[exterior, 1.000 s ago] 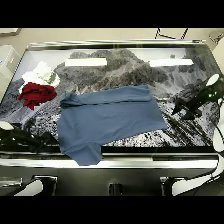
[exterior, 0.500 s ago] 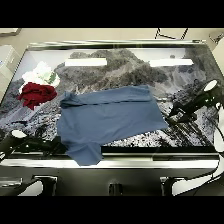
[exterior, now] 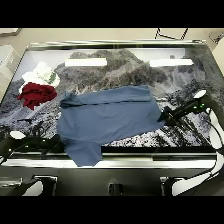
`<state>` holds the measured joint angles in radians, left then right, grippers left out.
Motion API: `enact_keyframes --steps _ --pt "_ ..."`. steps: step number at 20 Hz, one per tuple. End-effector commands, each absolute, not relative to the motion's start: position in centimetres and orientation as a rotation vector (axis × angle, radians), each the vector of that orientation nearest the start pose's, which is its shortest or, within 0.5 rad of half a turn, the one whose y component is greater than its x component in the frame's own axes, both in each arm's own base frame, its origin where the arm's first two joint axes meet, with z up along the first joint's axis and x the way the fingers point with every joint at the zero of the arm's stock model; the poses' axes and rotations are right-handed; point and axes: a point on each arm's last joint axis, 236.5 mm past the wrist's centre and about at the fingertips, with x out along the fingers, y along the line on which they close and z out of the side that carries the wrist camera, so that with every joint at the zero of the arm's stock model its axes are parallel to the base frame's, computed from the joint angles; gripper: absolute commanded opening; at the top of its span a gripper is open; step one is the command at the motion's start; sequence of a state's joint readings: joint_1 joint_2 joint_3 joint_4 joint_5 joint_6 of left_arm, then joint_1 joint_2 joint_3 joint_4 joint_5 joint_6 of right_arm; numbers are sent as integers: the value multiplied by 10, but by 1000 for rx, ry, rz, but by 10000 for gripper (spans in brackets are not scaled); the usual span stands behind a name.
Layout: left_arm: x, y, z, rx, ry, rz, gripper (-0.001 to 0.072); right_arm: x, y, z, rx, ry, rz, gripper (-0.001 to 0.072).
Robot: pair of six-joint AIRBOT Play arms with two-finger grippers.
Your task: Fold the clothes and pants, and hang the long-sleeved shirts on hangers.
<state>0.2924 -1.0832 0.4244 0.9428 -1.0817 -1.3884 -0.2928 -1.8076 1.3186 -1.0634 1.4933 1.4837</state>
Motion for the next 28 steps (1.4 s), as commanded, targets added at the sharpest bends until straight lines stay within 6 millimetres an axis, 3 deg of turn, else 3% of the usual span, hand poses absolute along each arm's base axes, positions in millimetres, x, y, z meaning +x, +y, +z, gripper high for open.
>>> enact_keyframes --steps 1,3,4,5,6,7,8,9,10,11,12,13,14,16,18,21,23,25,26,28 --pt "224 -68 -88 -795 1479 -122 17 346 45 -107 661 1851 292 47" --pt "256 -61 -53 -743 1379 -158 16 358 49 -81 607 1794 342 39" --pt "283 -53 -20 -697 1284 -179 16 374 47 -58 580 1714 351 39" --pt "312 -44 23 -642 1162 -197 16 398 40 -22 530 1595 351 37" --pt "342 -35 84 -570 1003 -215 16 423 33 23 482 1446 348 36" --pt "363 -28 153 -498 840 -231 16 449 23 86 417 1246 332 37" --pt "374 -25 236 -413 651 -247 16 466 13 157 349 1033 309 36" --pt "372 -24 315 -323 469 -260 16 471 4 243 266 785 276 37" --pt "356 -27 396 -221 278 -268 17 461 -3 323 182 562 233 37" --pt "332 -32 459 -151 122 -265 17 434 -10 401 102 346 169 37" --pt "301 -40 511 -96 -11 -268 17 396 -10 460 53 176 126 38" --pt "273 -49 544 -58 -99 -274 17 359 -6 496 24 69 104 38" --pt "246 -57 567 -44 -168 -279 17 324 1 519 0 2 93 38" --pt "208 -66 589 -35 -262 -277 16 267 9 547 -18 -93 72 38" --pt "184 -72 602 -23 -325 -275 16 229 13 566 -38 -169 49 38" --pt "168 -73 615 -41 -387 -271 15 197 10 590 -16 -275 8 37" --pt "172 -70 617 -51 -391 -268 15 196 4 596 4 -300 -12 38" --pt "196 -68 598 -62 -297 -278 16 217 -1 574 15 -203 -17 38" --pt "217 -67 576 -79 -199 -290 16 239 -4 545 22 -80 -15 37" --pt "273 -61 502 -145 100 -319 16 294 -14 455 67 285 -1 36"
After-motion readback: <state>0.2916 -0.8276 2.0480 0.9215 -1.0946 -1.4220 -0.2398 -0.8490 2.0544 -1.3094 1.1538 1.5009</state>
